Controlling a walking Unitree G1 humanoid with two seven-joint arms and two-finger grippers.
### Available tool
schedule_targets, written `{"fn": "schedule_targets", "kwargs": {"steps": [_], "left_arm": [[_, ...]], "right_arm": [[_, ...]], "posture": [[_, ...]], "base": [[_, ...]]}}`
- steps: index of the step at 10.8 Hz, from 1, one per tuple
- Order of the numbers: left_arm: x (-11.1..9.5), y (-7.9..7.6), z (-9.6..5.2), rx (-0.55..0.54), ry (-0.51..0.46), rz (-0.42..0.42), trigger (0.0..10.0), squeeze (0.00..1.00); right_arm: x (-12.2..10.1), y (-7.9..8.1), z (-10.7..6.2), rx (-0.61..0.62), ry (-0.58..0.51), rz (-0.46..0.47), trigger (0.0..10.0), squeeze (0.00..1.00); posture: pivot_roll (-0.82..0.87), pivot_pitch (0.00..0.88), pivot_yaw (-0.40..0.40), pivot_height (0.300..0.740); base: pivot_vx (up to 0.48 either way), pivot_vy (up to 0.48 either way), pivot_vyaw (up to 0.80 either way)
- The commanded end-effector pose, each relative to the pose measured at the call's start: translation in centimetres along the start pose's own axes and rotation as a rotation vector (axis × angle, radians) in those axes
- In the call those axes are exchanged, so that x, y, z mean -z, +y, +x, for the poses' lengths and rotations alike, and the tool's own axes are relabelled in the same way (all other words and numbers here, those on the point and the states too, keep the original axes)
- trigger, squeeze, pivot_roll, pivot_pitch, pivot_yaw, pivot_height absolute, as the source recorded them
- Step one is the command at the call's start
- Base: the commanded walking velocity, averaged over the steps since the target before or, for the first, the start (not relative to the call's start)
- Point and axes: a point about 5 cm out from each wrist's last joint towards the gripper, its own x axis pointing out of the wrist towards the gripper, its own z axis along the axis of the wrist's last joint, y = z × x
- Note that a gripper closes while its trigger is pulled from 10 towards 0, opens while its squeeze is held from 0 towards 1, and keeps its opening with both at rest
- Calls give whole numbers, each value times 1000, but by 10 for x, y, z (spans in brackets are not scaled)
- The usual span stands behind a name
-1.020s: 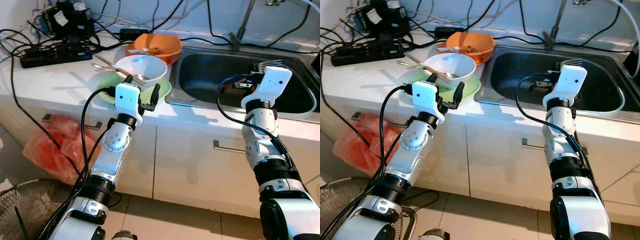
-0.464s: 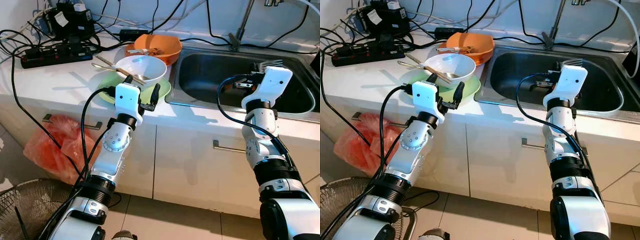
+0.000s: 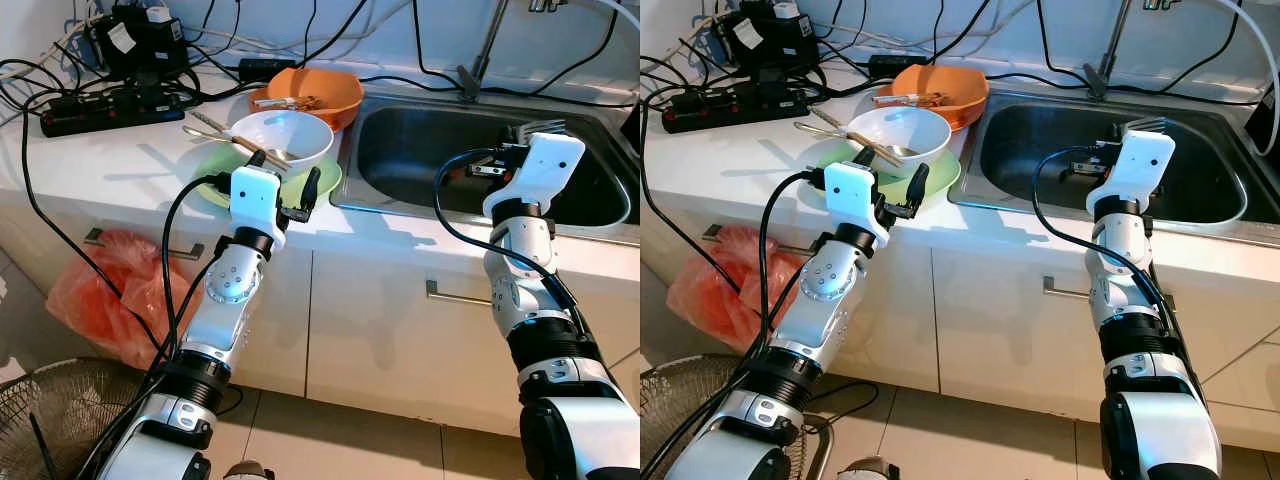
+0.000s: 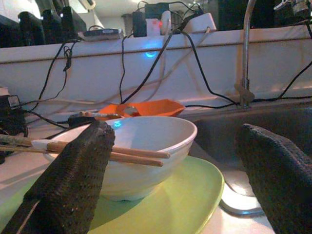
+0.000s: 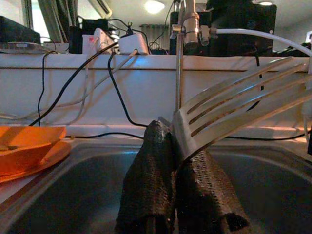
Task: Kitchen organization
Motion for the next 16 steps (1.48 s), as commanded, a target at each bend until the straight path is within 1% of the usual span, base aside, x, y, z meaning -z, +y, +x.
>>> {"fn": "schedule_targets", "kwargs": {"steps": [1,8,9,11,14,16], "left_arm": [[-4,0,3,2,-13,9,10000,0],[-4,0,3,2,-13,9,10000,0],[10,0,-8,19,32,13,10000,0],[10,2,-9,7,32,18,10000,0],[10,2,-9,4,26,12,10000,0],[13,3,-11,0,43,5,10000,0]], "right_arm": [[-5,-2,2,7,-23,2,10000,0],[-5,-2,2,7,-23,2,10000,0],[6,-6,-1,10,10,-33,10000,0],[8,-6,-2,10,14,-35,10000,0],[9,-6,-2,9,10,-37,10000,0],[10,-8,-2,12,13,-44,10000,0]], "posture": [[188,178,-22,740],[188,178,-22,740],[193,0,0,740],[192,0,0,740],[190,0,0,740],[191,0,0,740]], "base": [[0,0,0],[0,0,0],[0,0,0],[0,0,0],[0,0,0],[0,0,0]]}}
